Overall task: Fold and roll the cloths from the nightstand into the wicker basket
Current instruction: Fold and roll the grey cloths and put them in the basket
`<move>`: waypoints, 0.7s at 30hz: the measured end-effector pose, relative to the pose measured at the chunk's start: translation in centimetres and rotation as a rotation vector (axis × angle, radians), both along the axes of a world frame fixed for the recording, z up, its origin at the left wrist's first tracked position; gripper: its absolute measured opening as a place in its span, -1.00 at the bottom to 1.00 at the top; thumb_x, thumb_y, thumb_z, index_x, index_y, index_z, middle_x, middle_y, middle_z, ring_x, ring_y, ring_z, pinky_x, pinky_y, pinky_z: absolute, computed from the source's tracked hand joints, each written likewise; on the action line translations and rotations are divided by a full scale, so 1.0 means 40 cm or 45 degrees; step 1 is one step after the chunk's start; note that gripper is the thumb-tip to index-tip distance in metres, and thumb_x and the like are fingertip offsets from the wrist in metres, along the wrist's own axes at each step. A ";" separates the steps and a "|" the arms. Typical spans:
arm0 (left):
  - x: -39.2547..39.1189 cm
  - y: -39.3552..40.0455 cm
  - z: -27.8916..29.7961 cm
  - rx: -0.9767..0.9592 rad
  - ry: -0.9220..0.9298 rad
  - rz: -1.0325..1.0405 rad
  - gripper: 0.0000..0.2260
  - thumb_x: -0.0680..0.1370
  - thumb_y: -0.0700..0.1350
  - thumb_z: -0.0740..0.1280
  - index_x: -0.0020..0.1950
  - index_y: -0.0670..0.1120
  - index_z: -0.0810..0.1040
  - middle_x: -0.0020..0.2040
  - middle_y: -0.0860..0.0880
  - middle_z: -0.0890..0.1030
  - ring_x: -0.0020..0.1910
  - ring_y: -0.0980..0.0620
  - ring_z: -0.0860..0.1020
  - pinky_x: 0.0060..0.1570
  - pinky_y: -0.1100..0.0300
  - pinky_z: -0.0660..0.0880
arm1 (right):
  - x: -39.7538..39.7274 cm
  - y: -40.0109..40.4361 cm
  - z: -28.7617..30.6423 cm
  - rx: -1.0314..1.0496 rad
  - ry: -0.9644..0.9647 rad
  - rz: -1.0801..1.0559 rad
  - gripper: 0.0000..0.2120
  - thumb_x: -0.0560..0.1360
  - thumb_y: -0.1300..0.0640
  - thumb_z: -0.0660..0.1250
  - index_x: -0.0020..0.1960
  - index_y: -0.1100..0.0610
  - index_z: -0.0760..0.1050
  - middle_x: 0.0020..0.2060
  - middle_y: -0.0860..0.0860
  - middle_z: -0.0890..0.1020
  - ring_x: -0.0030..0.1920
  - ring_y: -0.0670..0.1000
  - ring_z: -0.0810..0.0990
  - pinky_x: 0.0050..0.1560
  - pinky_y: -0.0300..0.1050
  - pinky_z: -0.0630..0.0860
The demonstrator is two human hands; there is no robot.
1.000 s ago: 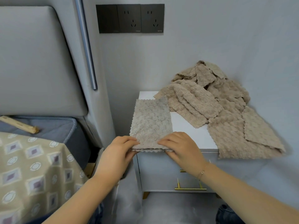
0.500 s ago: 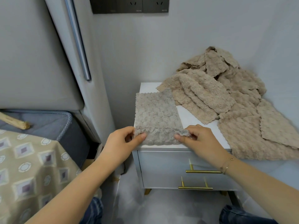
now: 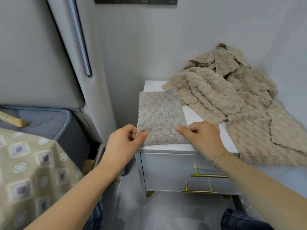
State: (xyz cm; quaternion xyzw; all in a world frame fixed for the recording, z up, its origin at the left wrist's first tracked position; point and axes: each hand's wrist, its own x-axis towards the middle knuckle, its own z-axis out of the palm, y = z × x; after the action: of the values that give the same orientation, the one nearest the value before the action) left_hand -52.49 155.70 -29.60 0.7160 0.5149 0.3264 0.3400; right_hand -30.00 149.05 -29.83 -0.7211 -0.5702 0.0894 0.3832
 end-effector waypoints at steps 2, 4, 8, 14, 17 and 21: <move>0.005 0.003 0.000 -0.031 -0.016 0.023 -0.68 0.48 0.05 0.44 -0.29 -0.13 0.45 -0.45 0.09 0.43 -0.48 0.19 0.33 -0.41 0.39 0.31 | -0.003 0.000 0.001 -0.023 -0.065 -0.044 -0.37 0.44 -0.27 0.32 -0.56 0.05 0.11 -0.66 -0.07 0.18 -0.52 -0.04 0.26 -0.05 -0.05 0.30; 0.010 0.007 0.000 -0.054 -0.005 0.056 -0.70 0.47 0.05 0.45 -0.29 -0.10 0.46 -0.45 0.09 0.45 -0.48 0.19 0.35 -0.41 0.38 0.31 | -0.007 0.004 0.003 -0.097 -0.197 -0.108 -0.38 0.45 -0.32 0.26 -0.54 0.06 0.17 -0.60 -0.07 0.27 -0.42 0.00 0.37 0.06 -0.03 0.29; 0.009 0.006 0.004 -0.008 0.047 0.120 -0.76 0.43 0.09 0.48 -0.16 -0.02 0.49 -0.31 0.05 0.56 -0.34 0.13 0.48 -0.30 0.24 0.40 | -0.009 0.007 0.010 -0.212 -0.400 -0.254 -0.40 0.43 -0.40 0.18 -0.48 0.09 0.30 -0.48 -0.02 0.45 -0.27 0.05 0.47 0.01 -0.03 0.25; -0.011 0.022 0.014 0.438 0.171 -0.155 -0.72 0.48 -0.02 0.46 0.15 0.08 0.51 0.06 0.14 0.48 0.01 0.14 0.47 0.03 0.26 0.43 | -0.004 0.002 0.009 0.321 -0.455 0.156 -0.87 0.46 0.15 0.44 -0.12 0.08 0.48 -0.11 -0.06 0.44 -0.15 -0.08 0.40 -0.07 -0.10 0.37; -0.014 0.042 0.022 0.728 0.360 -0.377 -0.74 0.50 -0.15 0.43 0.16 0.05 0.58 0.14 0.08 0.50 0.09 0.04 0.46 0.11 0.12 0.44 | 0.011 0.002 -0.003 0.356 -0.626 0.281 -0.88 0.45 0.29 0.43 -0.09 0.10 0.61 -0.07 -0.03 0.54 -0.07 -0.05 0.43 -0.01 -0.19 0.24; -0.012 0.055 0.028 0.863 0.494 -0.483 -0.84 0.54 -0.14 0.36 0.09 0.02 0.65 0.08 0.07 0.59 0.03 -0.01 0.53 -0.06 -0.05 0.52 | 0.021 -0.006 -0.013 0.303 -0.629 0.336 -0.86 0.51 0.23 0.32 0.01 0.11 0.64 -0.04 -0.04 0.60 -0.01 0.00 0.45 -0.03 -0.07 0.40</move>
State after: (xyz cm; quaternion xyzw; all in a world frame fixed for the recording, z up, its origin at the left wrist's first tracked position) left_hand -52.98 157.89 -28.50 0.9173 0.2922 0.2681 0.0365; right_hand -29.17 148.81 -30.34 -0.5908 -0.7414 -0.1070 0.2997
